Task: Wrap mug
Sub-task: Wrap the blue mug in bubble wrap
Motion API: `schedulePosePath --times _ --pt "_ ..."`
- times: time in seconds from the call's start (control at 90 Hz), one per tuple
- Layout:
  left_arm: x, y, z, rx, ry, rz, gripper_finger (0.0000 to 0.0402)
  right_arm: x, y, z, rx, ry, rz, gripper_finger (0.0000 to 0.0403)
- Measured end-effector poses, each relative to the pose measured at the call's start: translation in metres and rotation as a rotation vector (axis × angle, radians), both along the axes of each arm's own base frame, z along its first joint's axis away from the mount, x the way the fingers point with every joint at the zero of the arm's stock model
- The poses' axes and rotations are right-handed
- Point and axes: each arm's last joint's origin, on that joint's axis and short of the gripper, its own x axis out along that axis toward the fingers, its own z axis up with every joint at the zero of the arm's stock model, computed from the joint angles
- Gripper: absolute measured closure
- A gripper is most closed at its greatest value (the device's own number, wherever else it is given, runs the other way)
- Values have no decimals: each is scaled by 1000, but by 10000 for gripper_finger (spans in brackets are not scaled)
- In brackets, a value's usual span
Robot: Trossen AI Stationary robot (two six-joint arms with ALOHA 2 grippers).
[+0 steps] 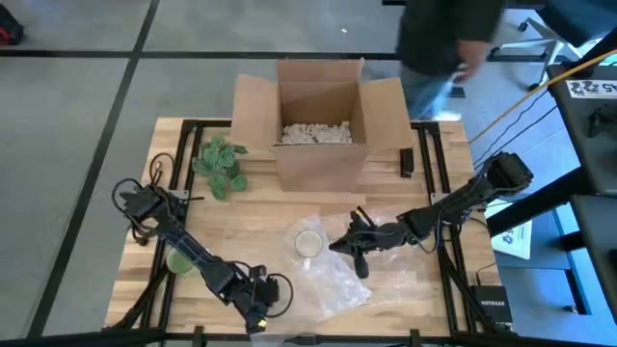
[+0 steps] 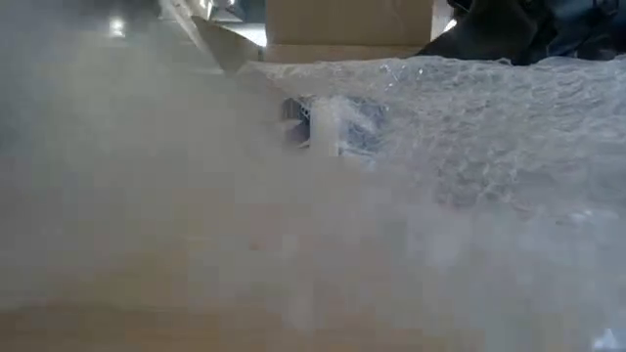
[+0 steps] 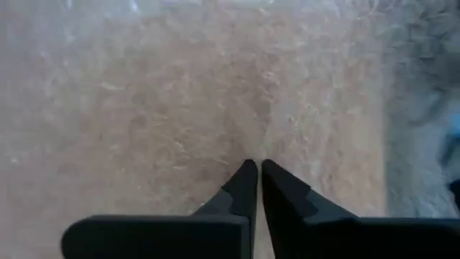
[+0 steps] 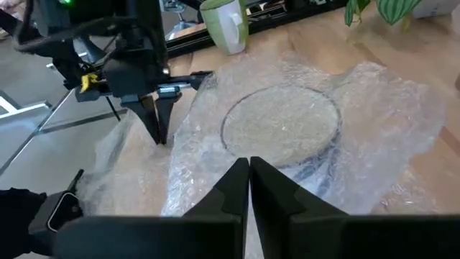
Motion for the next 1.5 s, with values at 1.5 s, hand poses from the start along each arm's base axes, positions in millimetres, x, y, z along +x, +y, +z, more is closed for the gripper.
schedulePosePath --times 1.5 --pt "40 134 123 190 -382 98 401 14 7 -17 -11 -59 48 403"
